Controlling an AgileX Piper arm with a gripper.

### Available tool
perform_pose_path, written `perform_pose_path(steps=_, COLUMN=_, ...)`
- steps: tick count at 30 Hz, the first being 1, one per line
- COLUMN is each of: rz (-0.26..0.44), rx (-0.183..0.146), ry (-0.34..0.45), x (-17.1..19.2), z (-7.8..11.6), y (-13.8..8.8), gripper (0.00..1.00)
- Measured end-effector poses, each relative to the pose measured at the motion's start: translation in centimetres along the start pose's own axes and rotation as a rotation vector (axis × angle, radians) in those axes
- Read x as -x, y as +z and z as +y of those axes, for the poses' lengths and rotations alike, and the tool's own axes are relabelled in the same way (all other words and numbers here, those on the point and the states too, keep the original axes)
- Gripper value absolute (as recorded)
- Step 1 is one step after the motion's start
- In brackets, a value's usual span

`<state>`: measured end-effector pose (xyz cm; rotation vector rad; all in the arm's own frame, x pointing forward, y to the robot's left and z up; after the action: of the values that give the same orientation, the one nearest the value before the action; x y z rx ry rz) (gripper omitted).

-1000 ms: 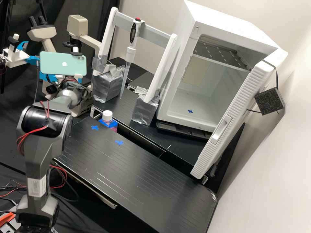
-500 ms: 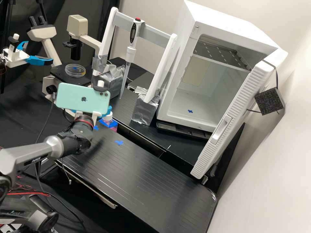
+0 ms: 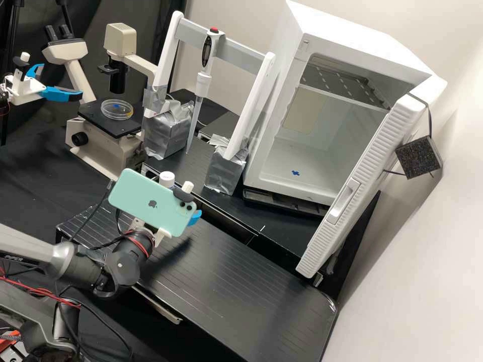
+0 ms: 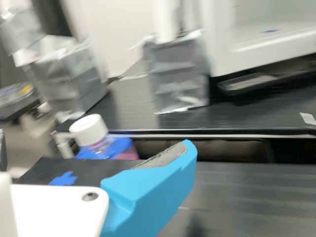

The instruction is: Move the petri dish to the microscope

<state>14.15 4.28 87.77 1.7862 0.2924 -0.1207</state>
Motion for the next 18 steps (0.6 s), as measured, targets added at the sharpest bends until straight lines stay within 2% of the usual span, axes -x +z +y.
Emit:
perform_pose_path(steps=2, rz=-0.014, rx=-0.026, ry=0.071, x=0.8, z=0.3, y=-0.2, gripper=1.00)
perform_pose_path(steps=4, rz=-0.010, rx=-0.002, ry=0.111, x=1.3, z=0.2, y=-0.8, gripper=1.00)
perform_pose_path(steps=8, rz=0.021, rx=0.019, ry=0.143, x=1.9, z=-0.4, y=-1.8, gripper=1.00)
perform_pose_path(steps=11, rz=0.058, rx=0.043, ry=0.138, x=2.1, z=-1.1, y=-2.8, gripper=1.00)
perform_pose_path(steps=14, rz=0.079, rx=0.063, ry=0.094, x=1.7, z=-1.6, y=-3.9, gripper=1.00)
perform_pose_path(steps=18, rz=0.090, rx=0.121, ry=0.037, x=0.7, z=-1.5, y=-6.4, gripper=1.00)
